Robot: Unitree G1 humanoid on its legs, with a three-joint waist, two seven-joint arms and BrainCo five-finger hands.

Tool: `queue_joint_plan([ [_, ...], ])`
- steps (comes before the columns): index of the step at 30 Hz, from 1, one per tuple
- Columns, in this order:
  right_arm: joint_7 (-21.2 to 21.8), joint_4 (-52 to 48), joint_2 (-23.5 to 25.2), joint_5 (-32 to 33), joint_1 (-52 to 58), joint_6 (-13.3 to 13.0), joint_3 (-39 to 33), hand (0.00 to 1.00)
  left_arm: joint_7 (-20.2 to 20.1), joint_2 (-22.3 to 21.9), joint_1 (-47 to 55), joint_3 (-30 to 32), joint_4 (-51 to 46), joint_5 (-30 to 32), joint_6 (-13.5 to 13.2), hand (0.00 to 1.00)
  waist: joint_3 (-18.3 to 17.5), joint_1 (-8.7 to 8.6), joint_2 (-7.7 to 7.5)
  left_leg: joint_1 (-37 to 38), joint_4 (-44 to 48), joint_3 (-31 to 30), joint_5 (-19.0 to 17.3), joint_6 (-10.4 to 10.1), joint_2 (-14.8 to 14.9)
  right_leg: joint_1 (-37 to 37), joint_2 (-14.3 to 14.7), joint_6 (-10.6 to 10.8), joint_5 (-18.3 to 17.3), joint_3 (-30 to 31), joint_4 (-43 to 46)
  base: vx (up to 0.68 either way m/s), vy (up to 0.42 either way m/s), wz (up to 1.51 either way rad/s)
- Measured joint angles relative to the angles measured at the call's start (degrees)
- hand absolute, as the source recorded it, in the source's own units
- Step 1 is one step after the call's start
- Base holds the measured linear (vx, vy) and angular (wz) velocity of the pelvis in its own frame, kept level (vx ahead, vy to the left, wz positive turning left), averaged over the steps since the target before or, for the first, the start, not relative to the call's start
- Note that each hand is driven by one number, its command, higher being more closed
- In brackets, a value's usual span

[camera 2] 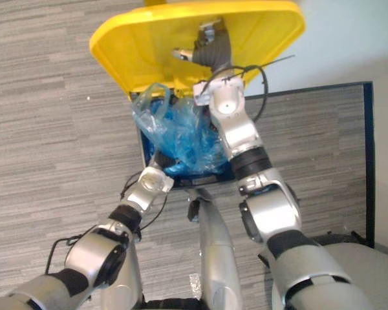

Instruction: Gather rubbish on tea table into small bin, then transfer packed bag to large trash can.

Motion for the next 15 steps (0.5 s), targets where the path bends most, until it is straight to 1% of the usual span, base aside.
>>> queue_joint_plan([
  [6,1.04,-4.27,0.02,-0.08,-0.07,-0.04,0.55,0.0,-0.66,-0.02,-0.11,-0.5,-0.31,-0.16,-0.06,0.0,-0.05,0.03,0.04,0.25,0.04,0.02,0.02,0.0,-0.13,0.16,-0.16,-0.02,0.0,0.04,0.29,0.0,0.0,0.0],
  [11,1.1,-4.35,0.0,-0.38,0.54,-0.02,0.54,0.0,-0.56,0.24,-0.04,-2.46,-3.14,-0.35,-0.19,0.0,-0.08,0.11,0.05,0.75,0.71,-0.44,0.11,-0.16,-0.33,1.01,-0.62,-0.06,-0.03,-0.29,0.9,-0.01,-0.009,0.05],
  [13,1.19,-4.38,0.04,-0.46,3.51,0.01,0.47,0.0,-0.35,0.2,0.91,-3.26,-5.42,-1.58,-0.42,0.0,-0.22,0.43,0.14,2.35,0.68,-1.06,0.24,-0.27,-0.32,3.14,-0.83,-0.62,-0.05,-1.0,1.0,-0.02,-0.008,0.16],
  [15,1.37,-4.42,0.05,-0.57,6.44,0.01,0.32,0.0,0.59,0.26,2.7,-4.19,-8.41,-2.78,-1.08,0.0,-0.57,0.79,0.26,3.55,0.28,-1.49,0.23,0.24,-0.63,4.52,-1.28,-0.68,-0.27,-1.38,1.01,-0.03,-0.007,0.19],
])
